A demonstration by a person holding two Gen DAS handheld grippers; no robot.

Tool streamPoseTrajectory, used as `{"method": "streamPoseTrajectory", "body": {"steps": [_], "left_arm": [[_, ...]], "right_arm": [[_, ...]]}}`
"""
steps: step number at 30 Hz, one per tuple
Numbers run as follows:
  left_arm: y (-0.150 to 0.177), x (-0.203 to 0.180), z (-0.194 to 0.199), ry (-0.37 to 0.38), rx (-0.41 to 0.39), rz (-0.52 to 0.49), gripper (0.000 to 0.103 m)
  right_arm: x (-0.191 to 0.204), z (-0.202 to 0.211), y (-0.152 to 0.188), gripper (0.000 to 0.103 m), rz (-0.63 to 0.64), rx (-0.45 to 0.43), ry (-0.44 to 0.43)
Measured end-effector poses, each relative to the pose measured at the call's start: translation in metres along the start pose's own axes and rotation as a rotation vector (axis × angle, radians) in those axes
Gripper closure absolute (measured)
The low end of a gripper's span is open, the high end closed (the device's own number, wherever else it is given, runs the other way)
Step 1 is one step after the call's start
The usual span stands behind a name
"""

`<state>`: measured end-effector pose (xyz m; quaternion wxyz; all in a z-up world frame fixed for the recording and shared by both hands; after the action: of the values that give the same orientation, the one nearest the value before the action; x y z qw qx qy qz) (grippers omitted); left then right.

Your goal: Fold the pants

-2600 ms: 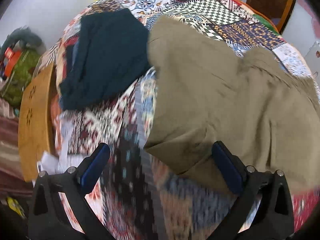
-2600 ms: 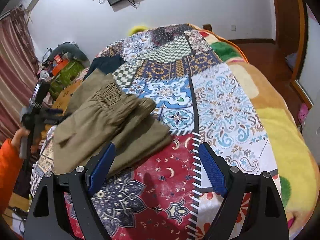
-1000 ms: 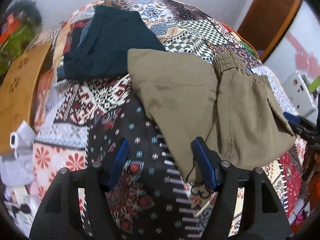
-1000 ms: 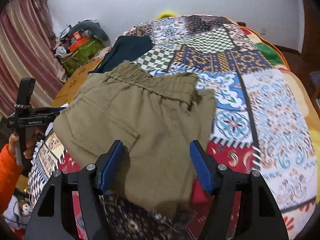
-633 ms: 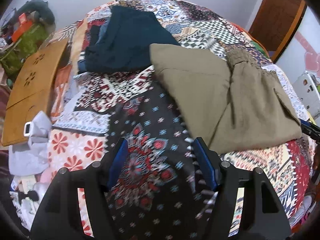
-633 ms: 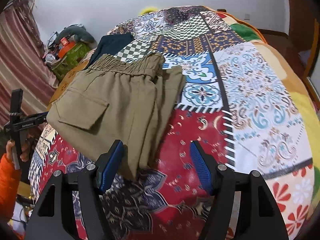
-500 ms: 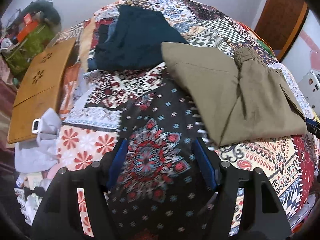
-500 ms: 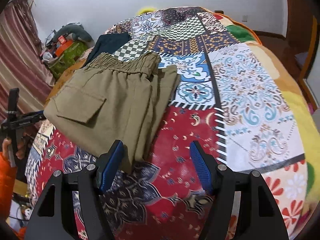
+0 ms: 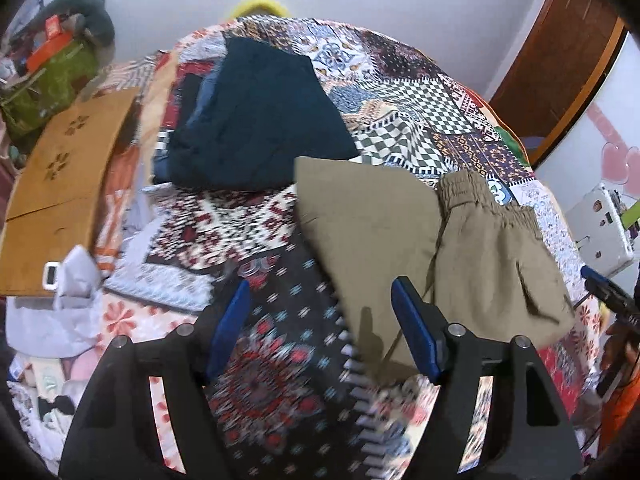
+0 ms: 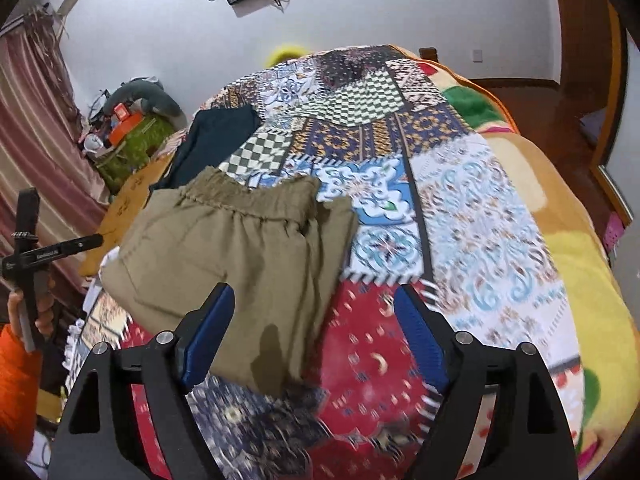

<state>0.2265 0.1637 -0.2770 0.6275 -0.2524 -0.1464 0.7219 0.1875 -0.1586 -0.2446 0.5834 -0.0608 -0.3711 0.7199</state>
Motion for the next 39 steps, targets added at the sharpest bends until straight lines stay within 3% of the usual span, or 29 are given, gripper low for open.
{"method": "streamPoseTrajectory", "body": {"steps": [8,11,16,18,20,22,25,27,32,39], "left_arm": [[-0.006,-0.007,-0.062,0.055,0.114,0.055,0.031],[-0.010,-0.008,-0.072,0.106,0.121,0.096,0.031],[-0.015,-0.020,-0.076,0.125,0.111,0.040,0.032],[-0.017,-0.027,-0.077,0.121,0.101,0.007,0.042],[-0.019,-0.034,-0.078,0.125,0.093,-0.017,0.049],[-0.021,-0.038,-0.079,0.123,0.080,-0.037,0.056],[-0.023,-0.043,-0.080,0.105,0.060,-0.063,0.063],[-0.026,-0.044,-0.078,0.097,0.050,-0.068,0.076],[-0.033,-0.050,-0.064,0.068,0.008,-0.105,0.093],[-0.050,-0.062,-0.031,0.034,-0.079,-0.157,0.097]], "right_arm": [[0.007,-0.049,0.002,0.022,-0.018,0.092,-0.044],[0.001,-0.064,0.004,0.021,-0.050,0.119,-0.068],[-0.008,-0.079,0.001,0.018,-0.128,0.146,-0.124],[-0.006,-0.083,-0.002,0.018,-0.111,0.151,-0.130],[-0.005,-0.088,-0.004,0.024,-0.095,0.159,-0.142],[-0.002,-0.089,-0.006,0.048,-0.077,0.156,-0.142],[-0.002,-0.091,-0.009,0.063,-0.071,0.157,-0.150],[-0.002,-0.092,-0.011,0.068,-0.057,0.158,-0.147],[0.000,-0.088,-0.019,0.083,-0.017,0.138,-0.120],[0.015,-0.070,-0.043,0.089,0.067,0.063,-0.105]]}}
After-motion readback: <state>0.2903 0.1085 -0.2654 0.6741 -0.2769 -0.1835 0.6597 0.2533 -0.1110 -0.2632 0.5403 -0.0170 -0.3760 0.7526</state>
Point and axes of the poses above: each gripper's, at about its wrist camera, not at the fingertips, and z roughly against the way its jaws point, x to its left, y to its underside, the point moved 8 cm from there along -z, roughly the way its jaws point, and after that the axes turned 2 degrees about -x, right-handed, at the moved point
